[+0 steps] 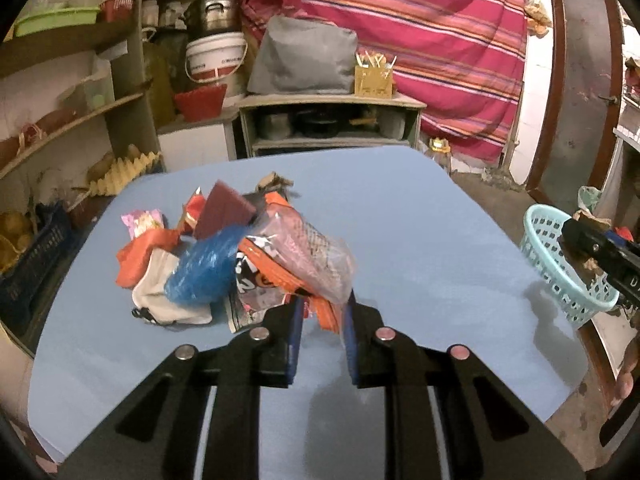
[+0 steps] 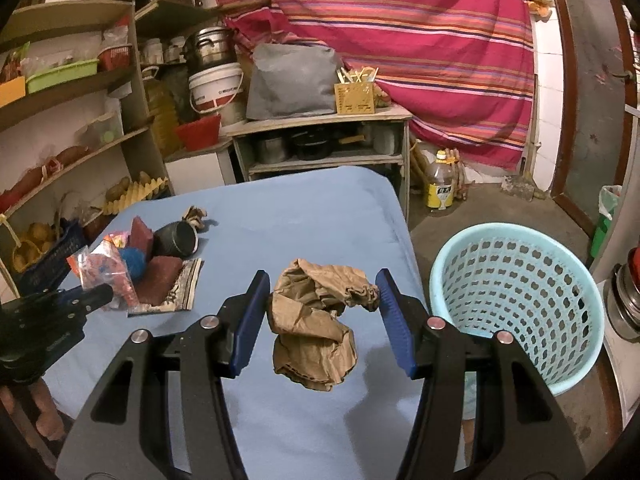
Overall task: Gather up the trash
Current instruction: 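Carry the brown paper over the blue basket and open the right tool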
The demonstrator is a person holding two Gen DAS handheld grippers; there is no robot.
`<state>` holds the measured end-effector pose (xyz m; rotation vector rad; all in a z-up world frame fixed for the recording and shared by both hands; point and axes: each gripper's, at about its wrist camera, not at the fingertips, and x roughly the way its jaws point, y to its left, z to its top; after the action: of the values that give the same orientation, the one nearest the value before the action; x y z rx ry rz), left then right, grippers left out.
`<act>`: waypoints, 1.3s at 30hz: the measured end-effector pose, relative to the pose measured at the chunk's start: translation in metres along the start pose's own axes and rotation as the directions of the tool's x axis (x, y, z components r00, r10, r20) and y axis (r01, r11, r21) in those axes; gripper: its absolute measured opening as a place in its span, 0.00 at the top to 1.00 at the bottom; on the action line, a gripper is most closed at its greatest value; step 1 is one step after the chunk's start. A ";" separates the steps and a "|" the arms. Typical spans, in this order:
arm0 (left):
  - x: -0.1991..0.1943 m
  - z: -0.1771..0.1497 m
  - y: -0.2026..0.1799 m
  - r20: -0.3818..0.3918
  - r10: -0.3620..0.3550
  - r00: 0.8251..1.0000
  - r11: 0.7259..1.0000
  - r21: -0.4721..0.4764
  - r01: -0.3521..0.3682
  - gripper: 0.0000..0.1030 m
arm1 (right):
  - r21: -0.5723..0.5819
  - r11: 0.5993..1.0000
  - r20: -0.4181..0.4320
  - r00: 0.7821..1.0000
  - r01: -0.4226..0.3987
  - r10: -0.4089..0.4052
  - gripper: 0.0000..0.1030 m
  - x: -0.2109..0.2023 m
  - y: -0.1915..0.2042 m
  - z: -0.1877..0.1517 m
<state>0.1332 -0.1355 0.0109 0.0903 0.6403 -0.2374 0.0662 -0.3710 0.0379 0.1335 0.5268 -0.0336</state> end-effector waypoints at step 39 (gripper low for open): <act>0.045 0.070 -0.198 0.036 -0.148 0.988 0.984 0.108 0.144 0.82 | 0.169 0.975 -0.068 0.989 0.142 -0.132 0.46 0.014 -0.211 0.010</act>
<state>0.1599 -0.3467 0.0382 0.1389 0.5912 -0.4140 0.0690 -0.5816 0.0148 0.2685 0.5891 -0.2110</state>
